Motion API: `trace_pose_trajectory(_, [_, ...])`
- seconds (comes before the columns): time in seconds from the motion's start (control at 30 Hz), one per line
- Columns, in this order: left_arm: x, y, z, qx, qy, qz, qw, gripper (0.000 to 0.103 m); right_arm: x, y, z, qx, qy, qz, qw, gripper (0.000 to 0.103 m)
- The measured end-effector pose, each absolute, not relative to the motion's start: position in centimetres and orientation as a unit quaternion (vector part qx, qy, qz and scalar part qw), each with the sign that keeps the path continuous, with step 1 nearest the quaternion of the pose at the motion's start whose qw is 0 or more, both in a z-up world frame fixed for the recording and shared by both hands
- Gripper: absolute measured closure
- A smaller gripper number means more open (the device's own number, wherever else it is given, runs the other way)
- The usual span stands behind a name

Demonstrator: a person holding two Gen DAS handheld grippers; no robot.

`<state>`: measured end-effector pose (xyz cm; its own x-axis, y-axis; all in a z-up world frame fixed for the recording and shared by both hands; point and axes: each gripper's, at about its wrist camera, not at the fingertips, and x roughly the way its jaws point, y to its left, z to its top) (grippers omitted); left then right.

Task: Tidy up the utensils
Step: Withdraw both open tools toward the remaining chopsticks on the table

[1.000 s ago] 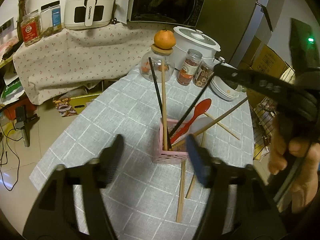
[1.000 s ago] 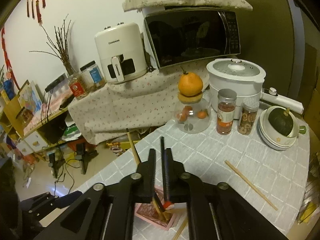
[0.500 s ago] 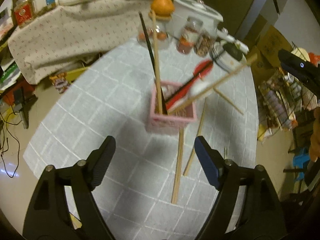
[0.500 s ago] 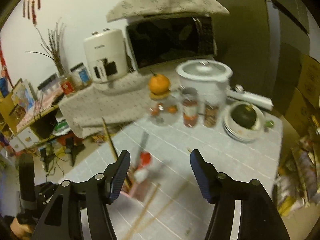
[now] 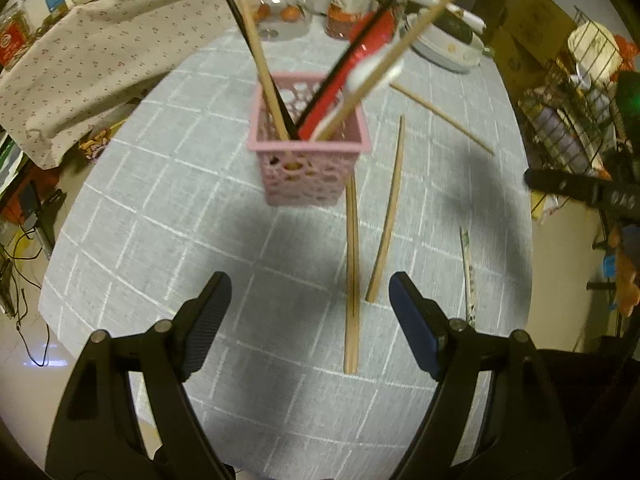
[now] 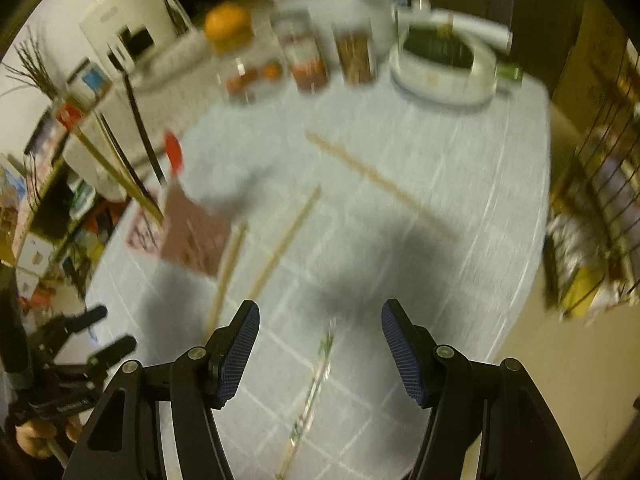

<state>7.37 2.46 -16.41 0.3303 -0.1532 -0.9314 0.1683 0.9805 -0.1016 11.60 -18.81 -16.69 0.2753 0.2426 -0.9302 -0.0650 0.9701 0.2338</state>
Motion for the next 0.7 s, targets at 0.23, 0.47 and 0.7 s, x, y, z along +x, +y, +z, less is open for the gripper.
trace_pose_trajectory(0.23, [7.1, 1.9, -17.2, 0.020, 0.578, -0.107, 0.808, 0.022, 11.0, -18.4, -21.6, 0.063, 0.654, 0.094, 0.748, 0.038])
trace_pose_trajectory(0.47, [7.1, 1.9, -17.5, 0.020, 0.585, -0.111, 0.803, 0.022, 11.0, -17.7, -24.5, 0.064, 0.685, 0.087, 0.720, 0.038])
trace_pose_trajectory(0.7, [6.8, 1.3, -17.7, 0.027, 0.588, -0.121, 0.799, 0.022, 9.7, -14.9, -26.2, -0.002, 0.700, 0.104, 0.706, 0.045])
